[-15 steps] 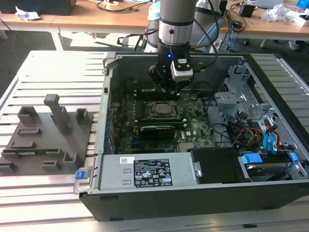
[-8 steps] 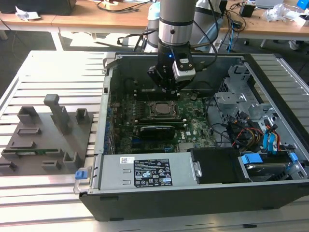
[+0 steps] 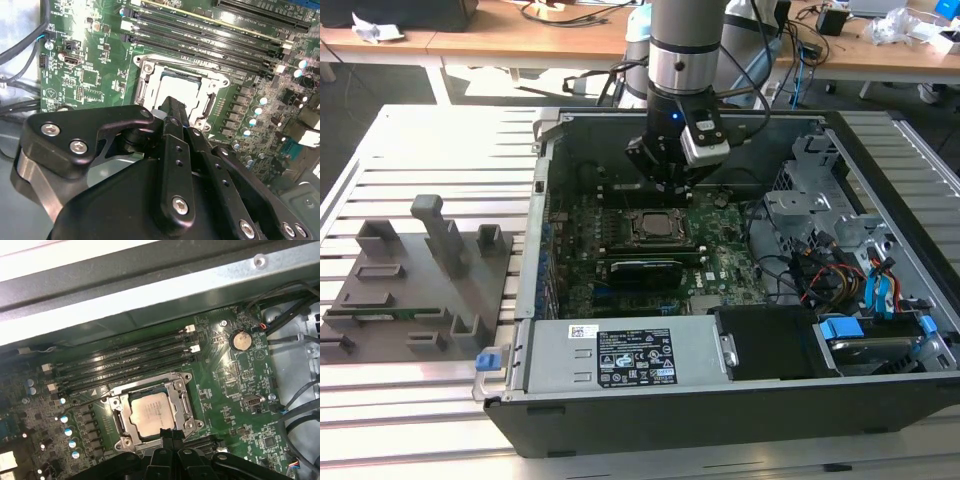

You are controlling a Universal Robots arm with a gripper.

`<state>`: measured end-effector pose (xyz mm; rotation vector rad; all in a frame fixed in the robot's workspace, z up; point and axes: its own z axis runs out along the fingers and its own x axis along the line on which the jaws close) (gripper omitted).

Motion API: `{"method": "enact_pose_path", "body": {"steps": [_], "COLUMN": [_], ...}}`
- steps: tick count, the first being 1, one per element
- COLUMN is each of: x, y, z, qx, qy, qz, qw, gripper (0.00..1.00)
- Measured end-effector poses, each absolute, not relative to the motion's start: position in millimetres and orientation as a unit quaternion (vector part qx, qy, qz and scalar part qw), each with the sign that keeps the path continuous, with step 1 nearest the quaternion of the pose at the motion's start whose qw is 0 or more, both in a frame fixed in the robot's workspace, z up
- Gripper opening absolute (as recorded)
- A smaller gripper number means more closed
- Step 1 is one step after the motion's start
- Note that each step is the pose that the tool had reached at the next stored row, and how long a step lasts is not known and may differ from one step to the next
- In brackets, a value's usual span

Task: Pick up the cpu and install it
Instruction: 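Install the first cpu locking lever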

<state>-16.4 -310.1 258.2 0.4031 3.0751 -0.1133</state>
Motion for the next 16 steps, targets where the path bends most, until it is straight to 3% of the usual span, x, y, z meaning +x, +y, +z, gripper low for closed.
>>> {"method": "enact_pose_path", "body": {"steps": [16], "x": [-16.4], "y": [-310.1], "z": [258.3], "qx": [0.058], "qy": [0.997], "qz": [-0.035], "qw": [0.022], "gripper": [0.11]}}
